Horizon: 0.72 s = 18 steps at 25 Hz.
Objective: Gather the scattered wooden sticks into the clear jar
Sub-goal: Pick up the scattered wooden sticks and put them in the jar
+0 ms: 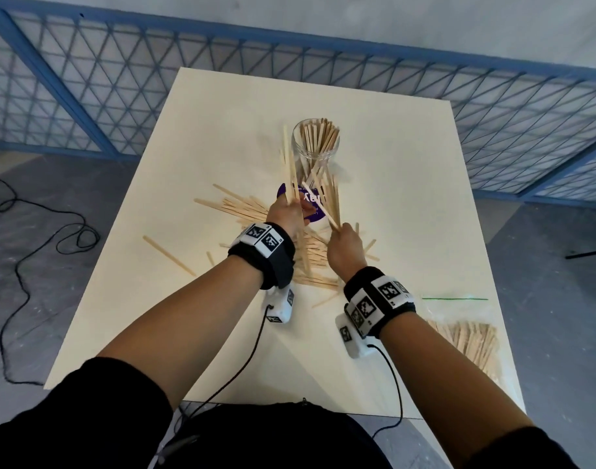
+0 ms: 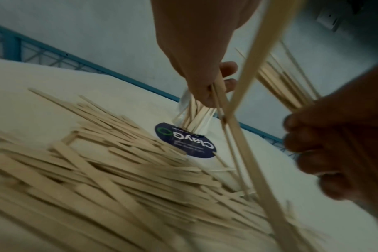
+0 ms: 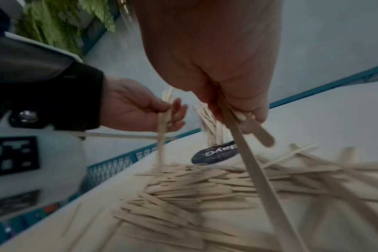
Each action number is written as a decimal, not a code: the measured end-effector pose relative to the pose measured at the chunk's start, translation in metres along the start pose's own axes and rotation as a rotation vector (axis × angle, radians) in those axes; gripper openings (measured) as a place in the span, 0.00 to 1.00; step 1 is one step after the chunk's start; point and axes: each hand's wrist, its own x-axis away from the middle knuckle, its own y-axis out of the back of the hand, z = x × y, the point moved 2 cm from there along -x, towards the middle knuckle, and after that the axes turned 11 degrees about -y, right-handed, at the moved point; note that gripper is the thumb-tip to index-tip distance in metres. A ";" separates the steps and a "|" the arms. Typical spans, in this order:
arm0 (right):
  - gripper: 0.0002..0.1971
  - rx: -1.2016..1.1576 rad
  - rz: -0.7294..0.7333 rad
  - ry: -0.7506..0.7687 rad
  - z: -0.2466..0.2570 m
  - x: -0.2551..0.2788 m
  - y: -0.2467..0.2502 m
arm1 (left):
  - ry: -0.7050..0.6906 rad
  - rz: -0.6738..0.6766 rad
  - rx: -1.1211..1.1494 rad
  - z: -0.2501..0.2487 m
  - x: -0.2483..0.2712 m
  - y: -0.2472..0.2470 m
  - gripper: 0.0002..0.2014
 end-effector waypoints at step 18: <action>0.15 -0.086 0.140 0.118 0.025 0.009 0.008 | 0.129 0.121 0.237 -0.010 0.035 -0.032 0.22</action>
